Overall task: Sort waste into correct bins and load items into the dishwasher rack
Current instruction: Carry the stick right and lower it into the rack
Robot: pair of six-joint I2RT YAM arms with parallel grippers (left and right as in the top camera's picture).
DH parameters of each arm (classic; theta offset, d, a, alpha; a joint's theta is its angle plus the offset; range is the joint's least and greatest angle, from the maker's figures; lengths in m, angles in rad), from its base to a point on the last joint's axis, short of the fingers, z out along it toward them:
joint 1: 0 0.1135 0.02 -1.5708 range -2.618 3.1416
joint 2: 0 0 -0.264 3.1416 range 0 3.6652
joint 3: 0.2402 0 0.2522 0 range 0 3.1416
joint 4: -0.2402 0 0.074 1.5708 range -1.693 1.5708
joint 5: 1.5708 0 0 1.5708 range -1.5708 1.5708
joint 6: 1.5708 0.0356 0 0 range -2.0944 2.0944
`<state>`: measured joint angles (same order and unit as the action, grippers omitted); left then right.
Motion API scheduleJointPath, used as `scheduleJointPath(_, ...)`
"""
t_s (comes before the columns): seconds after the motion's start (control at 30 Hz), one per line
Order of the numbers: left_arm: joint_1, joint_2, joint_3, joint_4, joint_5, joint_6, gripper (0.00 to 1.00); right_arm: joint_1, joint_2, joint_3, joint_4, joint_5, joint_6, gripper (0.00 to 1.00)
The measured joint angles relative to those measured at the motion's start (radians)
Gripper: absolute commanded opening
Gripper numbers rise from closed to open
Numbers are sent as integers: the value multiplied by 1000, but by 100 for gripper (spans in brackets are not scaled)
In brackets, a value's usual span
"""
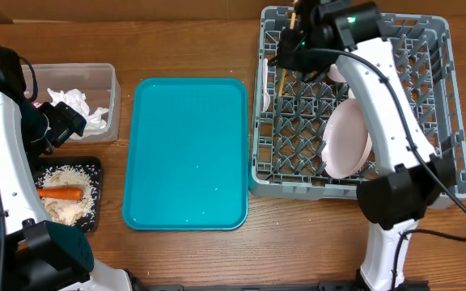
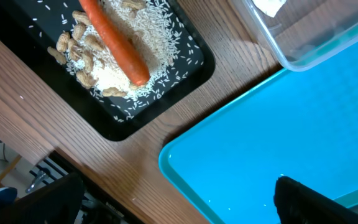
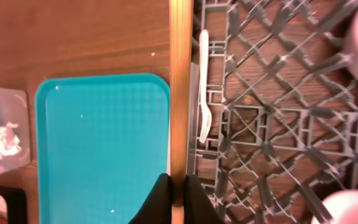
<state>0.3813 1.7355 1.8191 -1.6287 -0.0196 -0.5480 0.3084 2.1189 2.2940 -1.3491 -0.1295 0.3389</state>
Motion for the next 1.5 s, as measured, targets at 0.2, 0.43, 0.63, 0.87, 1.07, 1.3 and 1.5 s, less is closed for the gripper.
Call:
scheduleJointPath(0.2, 0, 0, 0, 2, 0, 0, 100, 2, 86, 0, 13, -13, -13, 12)
scheduleJointPath(0.43, 0, 0, 0, 6, 0, 0, 100, 3, 163, -4, 5, -19, -26, 57)
scheduleJointPath(0.63, 0, 0, 0, 6, 0, 0, 100, 8, 168, -4, -27, -25, -26, 77)
scheduleJointPath(0.87, 0, 0, 0, 4, 6, -1, 100, 8, 126, -2, -151, -27, 23, 95)
scheduleJointPath(1.07, 0, 0, 0, -6, 51, -3, 100, 8, -217, 42, -303, 34, 74, 100)
scheduleJointPath(1.3, 0, 0, 0, -6, 85, -3, 100, 35, -565, -127, -342, 104, 103, 100)
scheduleJointPath(1.5, 0, 0, -1, -7, 96, -3, 100, 51, -802, -569, -350, 218, 254, 100)
